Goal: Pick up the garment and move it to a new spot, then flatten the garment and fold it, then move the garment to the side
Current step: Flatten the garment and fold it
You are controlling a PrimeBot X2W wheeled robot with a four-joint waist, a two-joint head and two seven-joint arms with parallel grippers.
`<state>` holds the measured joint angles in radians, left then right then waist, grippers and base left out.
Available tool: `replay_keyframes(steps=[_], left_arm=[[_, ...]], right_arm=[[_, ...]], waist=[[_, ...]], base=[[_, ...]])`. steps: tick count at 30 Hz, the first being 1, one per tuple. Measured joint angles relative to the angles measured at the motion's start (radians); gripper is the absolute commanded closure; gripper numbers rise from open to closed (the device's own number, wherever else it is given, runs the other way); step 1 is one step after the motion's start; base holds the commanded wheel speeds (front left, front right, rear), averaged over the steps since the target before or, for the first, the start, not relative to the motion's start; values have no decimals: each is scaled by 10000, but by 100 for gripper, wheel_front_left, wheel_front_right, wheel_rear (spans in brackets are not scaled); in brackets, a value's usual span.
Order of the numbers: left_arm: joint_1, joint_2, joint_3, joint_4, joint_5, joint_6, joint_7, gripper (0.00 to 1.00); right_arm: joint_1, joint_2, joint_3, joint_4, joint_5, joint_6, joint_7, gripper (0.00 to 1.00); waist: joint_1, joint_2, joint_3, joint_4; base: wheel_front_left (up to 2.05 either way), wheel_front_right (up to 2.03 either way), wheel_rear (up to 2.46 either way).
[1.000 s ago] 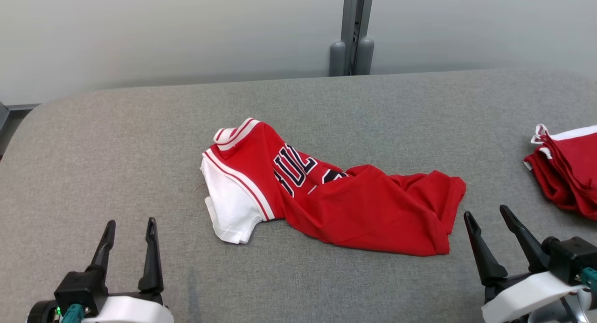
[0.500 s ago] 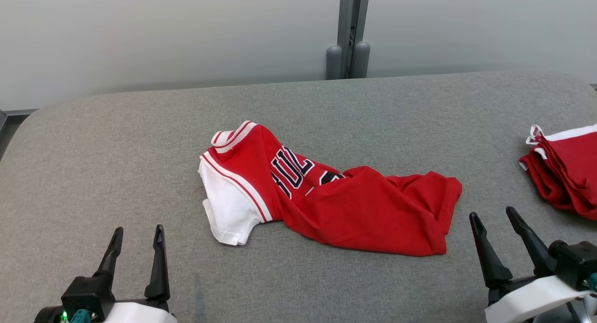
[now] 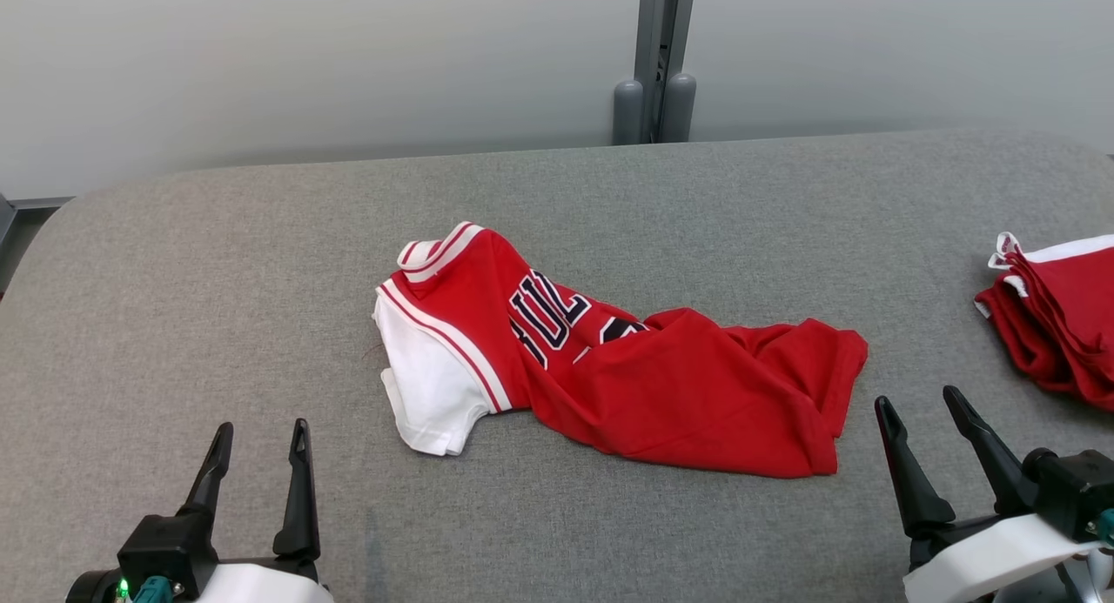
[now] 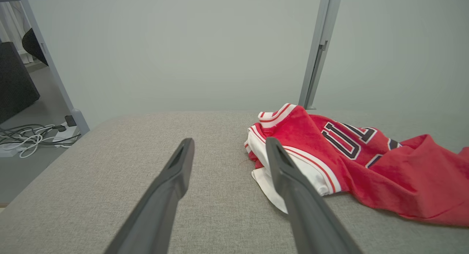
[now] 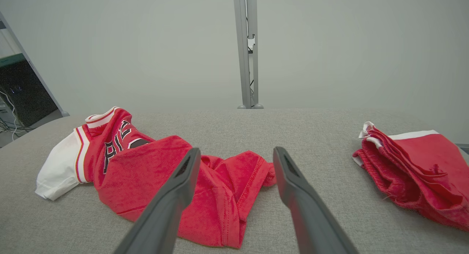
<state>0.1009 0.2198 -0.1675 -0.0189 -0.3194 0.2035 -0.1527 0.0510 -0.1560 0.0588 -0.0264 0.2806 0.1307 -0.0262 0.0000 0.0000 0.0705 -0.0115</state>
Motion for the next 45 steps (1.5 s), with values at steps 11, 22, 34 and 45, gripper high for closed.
replay_keyframes(steps=[11,22,34,45], left_arm=[[-875,-82,-589,174,-159,-506,412,0],[-2186,-387,-1490,2266,-529,-1419,1546,0],[-2780,-439,-1582,3603,-583,-1499,1323,100],[-3140,-443,-1626,4044,-625,-1557,1066,100]], right_arm=[[-162,-12,-4,-90,48,0,12,0],[-611,-107,232,31,198,0,-98,0],[-825,-238,240,282,345,0,-196,0],[-1567,-899,957,922,802,0,-132,0]], waist=[[0,1,446,26],[0,0,1248,-306],[0,0,1657,-536],[0,0,1774,-436]], base=[[0,0,0],[0,0,0],[0,0,0],[0,0,0]])
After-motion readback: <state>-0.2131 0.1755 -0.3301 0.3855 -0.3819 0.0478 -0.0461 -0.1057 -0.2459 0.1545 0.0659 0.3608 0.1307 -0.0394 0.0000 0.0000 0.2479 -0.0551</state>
